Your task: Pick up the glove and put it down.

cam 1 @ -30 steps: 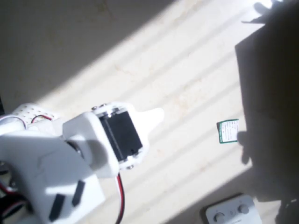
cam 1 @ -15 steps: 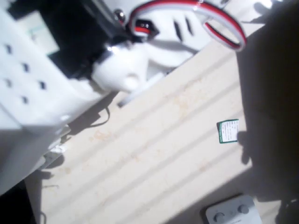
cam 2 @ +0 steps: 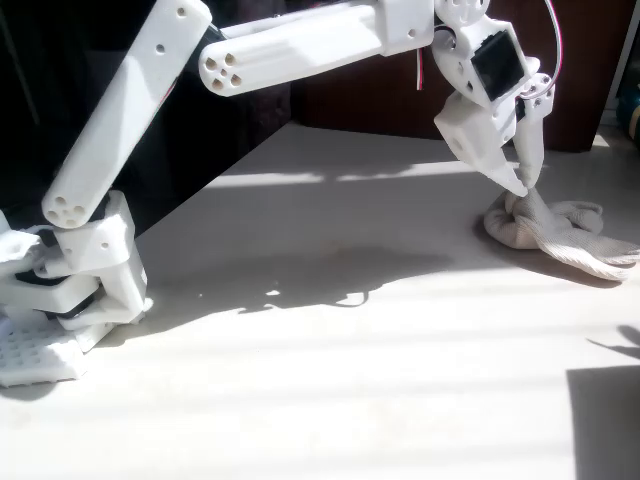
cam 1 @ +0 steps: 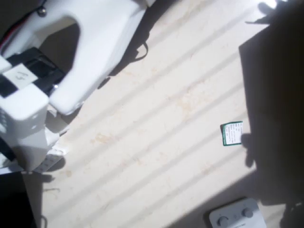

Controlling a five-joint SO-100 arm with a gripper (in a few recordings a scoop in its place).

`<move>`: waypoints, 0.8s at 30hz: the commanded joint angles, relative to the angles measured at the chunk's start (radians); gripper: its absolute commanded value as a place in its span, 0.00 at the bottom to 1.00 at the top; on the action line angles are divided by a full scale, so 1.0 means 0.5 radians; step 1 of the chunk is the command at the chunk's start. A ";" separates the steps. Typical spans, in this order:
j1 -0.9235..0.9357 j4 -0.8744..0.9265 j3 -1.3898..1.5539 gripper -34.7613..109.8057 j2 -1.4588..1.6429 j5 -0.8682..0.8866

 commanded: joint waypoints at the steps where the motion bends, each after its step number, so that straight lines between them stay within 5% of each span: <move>1: -0.064 -0.021 -0.239 0.24 -0.117 0.018; 8: -0.058 -0.021 -0.313 0.26 -0.212 0.018; 16: -0.061 0.012 -0.310 0.43 -0.190 0.018; 24: -0.052 -0.018 -0.298 0.47 -0.255 0.018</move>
